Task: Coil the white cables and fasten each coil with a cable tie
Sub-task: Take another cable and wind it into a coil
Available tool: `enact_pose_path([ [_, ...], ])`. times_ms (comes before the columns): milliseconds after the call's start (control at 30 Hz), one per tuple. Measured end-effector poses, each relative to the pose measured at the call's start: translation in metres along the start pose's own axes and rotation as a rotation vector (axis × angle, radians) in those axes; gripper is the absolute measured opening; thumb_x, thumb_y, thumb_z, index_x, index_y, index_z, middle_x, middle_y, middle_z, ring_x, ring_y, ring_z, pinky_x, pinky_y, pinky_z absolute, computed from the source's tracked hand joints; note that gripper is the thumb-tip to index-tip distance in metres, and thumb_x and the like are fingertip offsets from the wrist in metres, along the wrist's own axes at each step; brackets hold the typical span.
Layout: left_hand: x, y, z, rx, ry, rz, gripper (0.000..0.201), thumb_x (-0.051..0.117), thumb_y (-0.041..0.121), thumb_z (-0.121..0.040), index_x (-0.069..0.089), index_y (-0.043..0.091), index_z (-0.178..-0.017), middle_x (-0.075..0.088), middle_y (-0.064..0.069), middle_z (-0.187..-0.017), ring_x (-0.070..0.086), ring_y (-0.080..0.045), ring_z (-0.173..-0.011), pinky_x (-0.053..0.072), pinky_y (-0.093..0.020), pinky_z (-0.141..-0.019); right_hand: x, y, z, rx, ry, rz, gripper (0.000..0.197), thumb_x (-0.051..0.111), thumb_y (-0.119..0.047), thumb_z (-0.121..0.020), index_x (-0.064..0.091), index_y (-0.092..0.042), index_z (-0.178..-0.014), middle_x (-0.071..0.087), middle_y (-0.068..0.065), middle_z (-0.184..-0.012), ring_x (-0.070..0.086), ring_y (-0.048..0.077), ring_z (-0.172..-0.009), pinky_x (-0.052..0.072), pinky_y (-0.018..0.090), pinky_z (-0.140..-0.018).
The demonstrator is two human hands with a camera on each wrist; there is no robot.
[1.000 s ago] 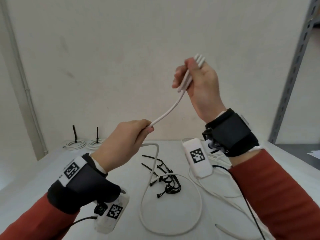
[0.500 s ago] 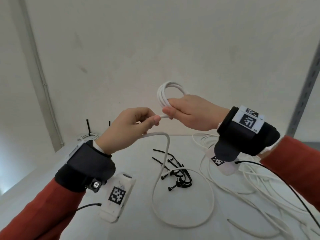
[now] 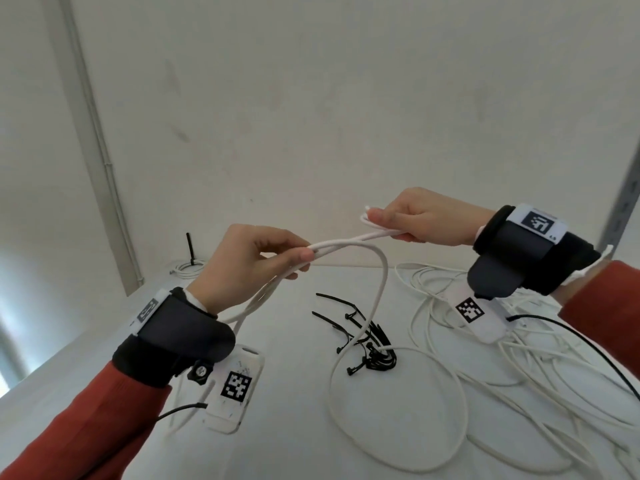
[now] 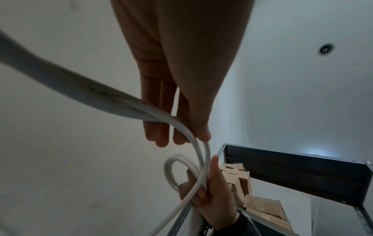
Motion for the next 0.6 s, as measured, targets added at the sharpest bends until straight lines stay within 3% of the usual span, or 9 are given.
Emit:
enact_pose_path([
  [100,-0.011,0.004,0.0,0.028,0.103,0.005,0.018,0.065,0.033,-0.078,0.073,0.017,-0.081,0.071,-0.006,-0.072,0.068,-0.02,-0.063,0.059,-0.03,-0.062,0.012,0.006,0.005,0.021,-0.039,-0.109,0.064,0.034,-0.072,-0.08,0.034,-0.02,-0.044,0.031,-0.001,-0.044,0.024,0.017,-0.043,0.025,0.021,-0.048],
  [267,-0.027,0.003,0.002,0.022,0.206,0.11,0.012,0.065,0.026,-0.083,0.068,0.014,-0.082,0.065,-0.001,-0.063,0.063,-0.017,-0.057,0.052,-0.023,-0.057,0.024,0.014,0.013,0.033,-0.042,-0.235,0.074,0.038,-0.082,-0.074,0.034,-0.012,-0.051,0.027,0.007,-0.05,0.019,0.018,-0.046,0.022,0.013,-0.044],
  [400,-0.035,0.004,0.005,0.011,0.262,0.178,0.018,0.06,0.025,-0.081,0.064,0.008,-0.084,0.062,0.001,-0.064,0.062,-0.019,-0.055,0.055,-0.027,-0.057,0.027,0.016,0.017,0.023,-0.027,-0.288,0.064,0.047,-0.074,-0.076,0.03,-0.017,-0.05,0.025,0.001,-0.048,0.018,0.018,-0.047,0.02,0.02,-0.045],
  [467,-0.04,0.005,0.006,0.017,0.293,0.192,0.02,0.06,0.026,-0.082,0.063,0.007,-0.086,0.06,-0.007,-0.067,0.062,-0.021,-0.056,0.054,-0.027,-0.057,0.026,0.018,0.018,0.039,-0.009,-0.25,0.06,0.051,-0.07,-0.074,0.03,-0.019,-0.05,0.025,-0.003,-0.047,0.019,0.017,-0.046,0.017,0.024,-0.046],
  [600,-0.051,0.002,0.007,0.019,0.361,0.195,0.009,0.057,0.018,-0.091,0.061,0.01,-0.086,0.057,-0.011,-0.072,0.061,-0.021,-0.056,0.055,-0.029,-0.057,0.022,0.017,0.019,0.053,0.048,-0.233,0.058,0.051,-0.069,-0.073,0.03,-0.022,-0.047,0.026,-0.007,-0.044,0.02,0.014,-0.044,0.017,0.025,-0.046],
])
Point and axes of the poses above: each hand's wrist, its own z-axis away from the middle knuckle, its own x-axis out of the palm, y = z × x, the point moved 10 cm from there along -z, towards the middle knuckle
